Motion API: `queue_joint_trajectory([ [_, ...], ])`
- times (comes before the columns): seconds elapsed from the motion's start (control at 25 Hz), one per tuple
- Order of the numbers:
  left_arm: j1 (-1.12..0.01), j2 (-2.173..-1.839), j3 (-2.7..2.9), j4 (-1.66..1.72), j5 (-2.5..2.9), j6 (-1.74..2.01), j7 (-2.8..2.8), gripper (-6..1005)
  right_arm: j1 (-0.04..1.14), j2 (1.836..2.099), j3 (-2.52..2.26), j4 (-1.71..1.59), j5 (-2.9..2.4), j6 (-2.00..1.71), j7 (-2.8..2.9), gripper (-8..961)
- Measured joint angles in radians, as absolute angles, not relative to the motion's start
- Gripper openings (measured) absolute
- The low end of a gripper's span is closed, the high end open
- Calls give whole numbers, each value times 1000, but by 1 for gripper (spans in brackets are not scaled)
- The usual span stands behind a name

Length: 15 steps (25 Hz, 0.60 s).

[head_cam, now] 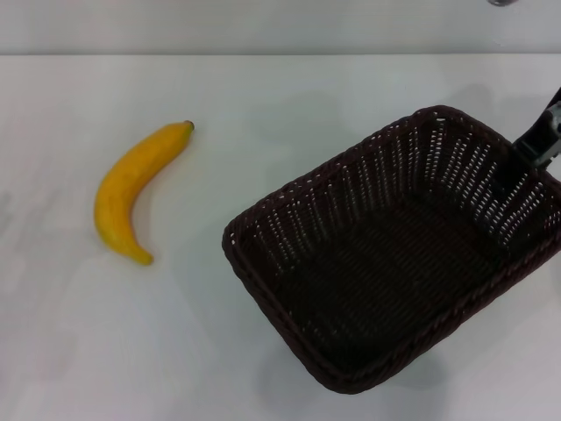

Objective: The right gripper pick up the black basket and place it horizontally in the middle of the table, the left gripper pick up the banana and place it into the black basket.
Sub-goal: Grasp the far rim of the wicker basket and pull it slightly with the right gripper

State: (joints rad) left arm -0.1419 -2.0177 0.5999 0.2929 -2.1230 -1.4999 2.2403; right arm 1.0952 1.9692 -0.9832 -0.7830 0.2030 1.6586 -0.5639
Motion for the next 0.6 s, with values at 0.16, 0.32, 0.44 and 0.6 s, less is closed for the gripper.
queue_joint_trajectory([
  [0.16,-150,-2017,601,293,-2117,-1496,2244,862,1102,1980,-987,-787,196,1666,-558,763],
  [0.32,-155,-2009,600,293,-2110,-1486,2257,862,1104,1995,-988,-789,185,1676,-525,575],
  [0.44,-155,-2007,595,293,-2110,-1482,2282,862,1099,2002,-985,-819,183,1686,-473,454],
  [0.6,-151,-2007,589,294,-2118,-1481,2342,862,1095,2005,-976,-844,185,1717,-380,353],
])
